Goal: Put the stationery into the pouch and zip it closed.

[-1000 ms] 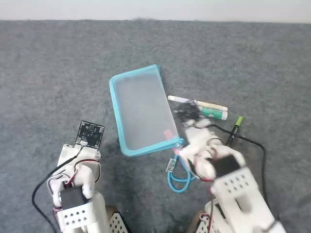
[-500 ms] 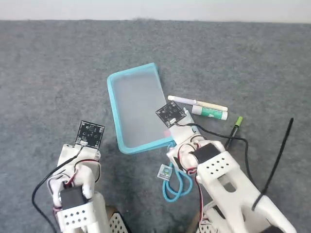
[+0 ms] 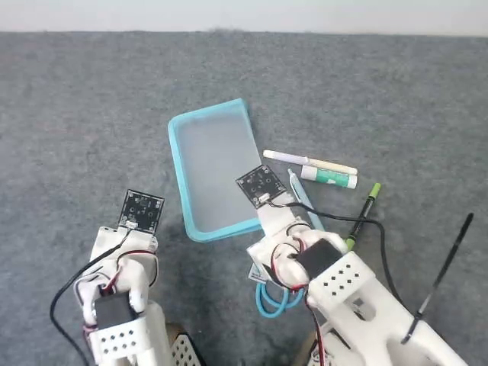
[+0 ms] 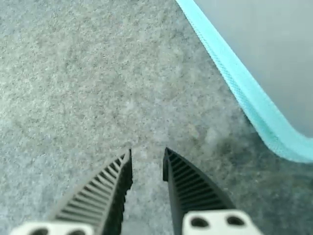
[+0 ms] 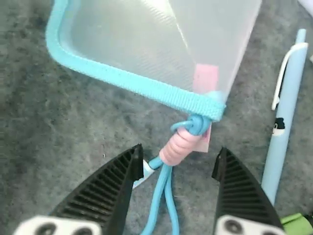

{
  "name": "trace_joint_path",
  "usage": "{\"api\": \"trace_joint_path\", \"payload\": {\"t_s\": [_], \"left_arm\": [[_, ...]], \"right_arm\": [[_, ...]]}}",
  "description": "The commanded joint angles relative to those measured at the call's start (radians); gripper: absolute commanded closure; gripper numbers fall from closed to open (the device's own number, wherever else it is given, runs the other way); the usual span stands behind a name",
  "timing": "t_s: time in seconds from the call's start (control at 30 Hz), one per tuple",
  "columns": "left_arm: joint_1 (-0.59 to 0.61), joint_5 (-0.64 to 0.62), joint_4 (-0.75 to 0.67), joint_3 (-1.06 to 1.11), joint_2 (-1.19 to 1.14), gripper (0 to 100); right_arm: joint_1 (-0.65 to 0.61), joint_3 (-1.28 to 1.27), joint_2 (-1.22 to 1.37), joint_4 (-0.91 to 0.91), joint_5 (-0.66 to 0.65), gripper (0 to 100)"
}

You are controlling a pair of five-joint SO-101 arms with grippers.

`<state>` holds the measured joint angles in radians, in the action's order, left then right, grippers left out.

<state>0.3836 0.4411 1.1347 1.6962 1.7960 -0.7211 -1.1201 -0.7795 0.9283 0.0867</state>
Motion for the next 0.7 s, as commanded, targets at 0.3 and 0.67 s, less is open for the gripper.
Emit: {"api": "trace_joint_path", "payload": {"t_s": [0.3,0.67], "left_arm": [[0.003,0.012,-0.028,-0.010,-0.012,90],[0.005,0.012,-0.034,-0.010,-0.006,90]], "right_arm": [[0.166,0.084,0.323,-0.231,0.014,77.2],[0.275,0.216,0.334,-0.226,-0.118,99.1]]}}
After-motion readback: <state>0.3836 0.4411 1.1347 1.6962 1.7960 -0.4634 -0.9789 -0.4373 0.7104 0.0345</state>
